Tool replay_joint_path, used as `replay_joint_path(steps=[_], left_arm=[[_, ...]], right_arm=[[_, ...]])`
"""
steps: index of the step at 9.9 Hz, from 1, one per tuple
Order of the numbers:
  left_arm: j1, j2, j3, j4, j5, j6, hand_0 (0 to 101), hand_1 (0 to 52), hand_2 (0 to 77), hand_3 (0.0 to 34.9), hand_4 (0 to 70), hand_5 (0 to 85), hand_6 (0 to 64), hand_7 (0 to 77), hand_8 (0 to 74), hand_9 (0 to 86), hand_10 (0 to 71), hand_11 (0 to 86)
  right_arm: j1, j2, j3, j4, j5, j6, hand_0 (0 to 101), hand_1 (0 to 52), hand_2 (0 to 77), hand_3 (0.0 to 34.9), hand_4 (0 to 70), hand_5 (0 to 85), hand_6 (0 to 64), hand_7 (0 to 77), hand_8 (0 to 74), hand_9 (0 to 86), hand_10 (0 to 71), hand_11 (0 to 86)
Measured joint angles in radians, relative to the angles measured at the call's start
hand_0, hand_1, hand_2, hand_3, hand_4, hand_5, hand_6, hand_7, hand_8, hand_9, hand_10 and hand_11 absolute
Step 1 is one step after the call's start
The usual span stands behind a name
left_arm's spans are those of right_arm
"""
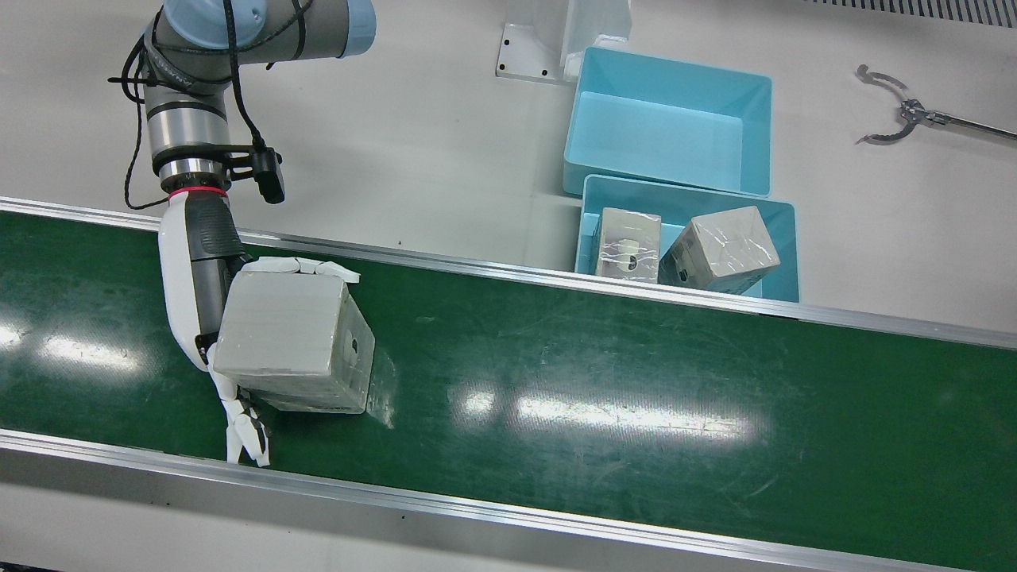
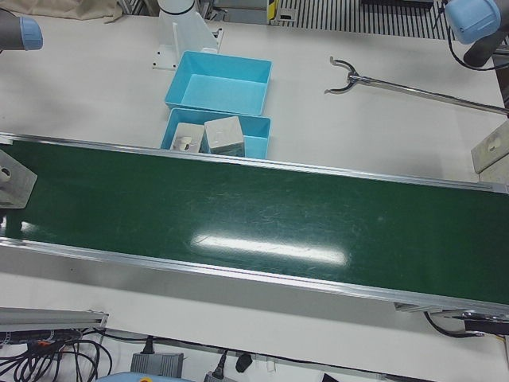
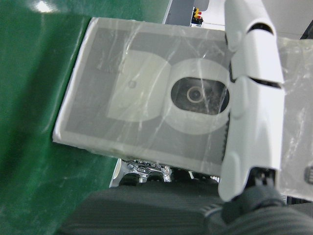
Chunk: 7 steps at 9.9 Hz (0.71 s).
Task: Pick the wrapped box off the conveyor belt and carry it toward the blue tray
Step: 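Close the right hand fingers around the wrapped box on the belt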
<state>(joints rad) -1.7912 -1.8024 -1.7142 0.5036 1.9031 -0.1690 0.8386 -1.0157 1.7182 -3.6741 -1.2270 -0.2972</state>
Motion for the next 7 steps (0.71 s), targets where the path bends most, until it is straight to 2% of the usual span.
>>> replay_joint_path(steps=[7], left_arm=[[0.0,0.0,0.0,0.0,0.0,0.0,0,0.0,0.5,0.0,0.0,1.1,0.0,0.0,0.0,0.0,0.5,0.0]], right_arm=[[-0.01,-0.001,-0.002,0.024,0.045,0.003,47,15.8,15.8,0.4,0.0,7.6,0.0,0.5,0.0,1.1,0.0,2.7]])
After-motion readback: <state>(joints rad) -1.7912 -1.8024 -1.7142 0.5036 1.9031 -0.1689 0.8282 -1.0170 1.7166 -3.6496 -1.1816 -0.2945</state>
